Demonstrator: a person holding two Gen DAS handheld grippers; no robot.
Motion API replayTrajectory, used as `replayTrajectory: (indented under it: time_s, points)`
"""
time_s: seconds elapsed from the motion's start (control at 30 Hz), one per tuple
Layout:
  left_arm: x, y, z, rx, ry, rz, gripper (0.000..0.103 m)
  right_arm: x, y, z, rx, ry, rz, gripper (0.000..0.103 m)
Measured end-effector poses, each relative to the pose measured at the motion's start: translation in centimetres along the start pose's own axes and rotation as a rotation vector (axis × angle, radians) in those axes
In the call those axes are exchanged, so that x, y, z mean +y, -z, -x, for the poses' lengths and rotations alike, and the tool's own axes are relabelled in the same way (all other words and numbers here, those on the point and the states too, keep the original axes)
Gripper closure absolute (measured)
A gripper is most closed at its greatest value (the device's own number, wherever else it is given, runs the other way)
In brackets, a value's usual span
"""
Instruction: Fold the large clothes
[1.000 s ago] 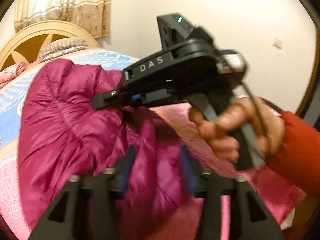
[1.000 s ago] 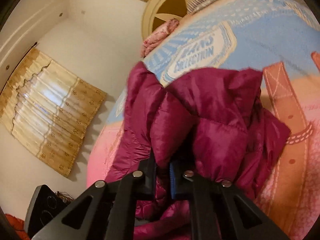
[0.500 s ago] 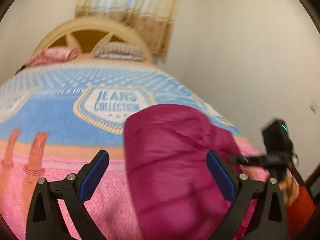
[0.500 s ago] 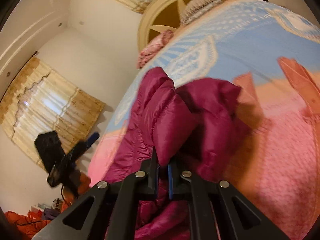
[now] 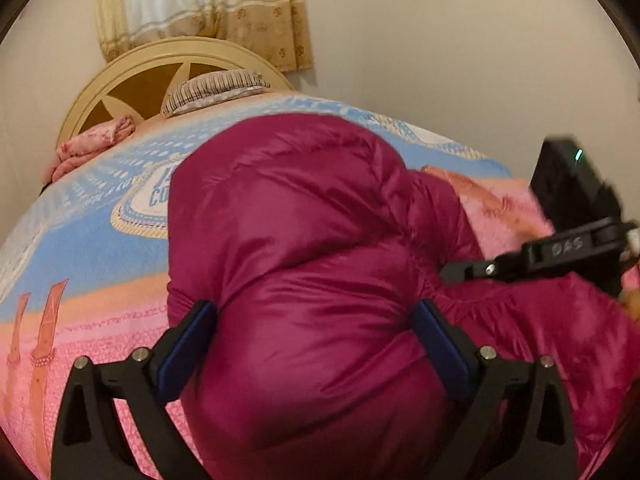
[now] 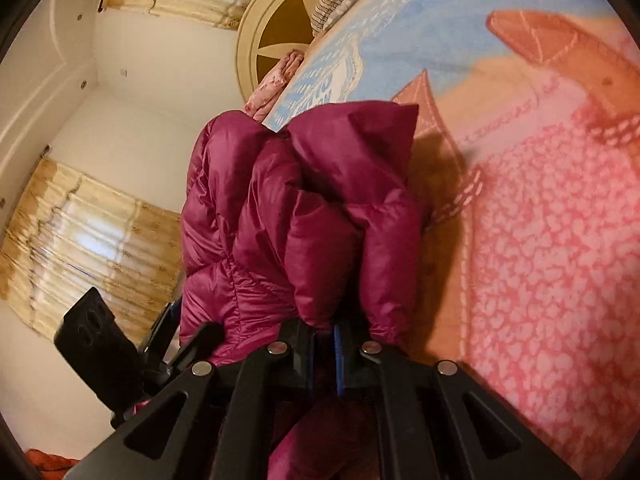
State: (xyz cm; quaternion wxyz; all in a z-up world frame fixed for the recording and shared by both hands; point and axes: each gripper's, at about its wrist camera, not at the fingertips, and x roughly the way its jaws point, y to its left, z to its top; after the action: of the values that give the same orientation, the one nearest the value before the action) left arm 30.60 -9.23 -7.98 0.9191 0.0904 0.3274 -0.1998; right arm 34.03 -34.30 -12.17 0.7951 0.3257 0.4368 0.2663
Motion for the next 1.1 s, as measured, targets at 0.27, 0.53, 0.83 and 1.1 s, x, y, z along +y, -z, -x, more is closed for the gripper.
replayTrajectory:
  time_s: [0.27,0.53,0.83,1.1]
  points:
    - [1.6,-0.2,-2.1,0.052,0.035,0.049,0.0,11.9,5.2,7.3,-0.114,0.147,0.358,0.094]
    - [1.3,-0.2,-2.4,0.067,0.031,0.032,0.0,11.5,11.6,4.2,0.052,0.226,0.396,0.094]
    - [0.9,-0.1,-2.9,0.061,0.015,0.02,0.0,4.0,13.4,3.7,0.029,0.131,0.147,0.103]
    - [1.4,-0.2,-2.8,0.06,0.028,0.054,0.0,9.8,8.1,9.1,-0.08,0.2,0.231,0.098]
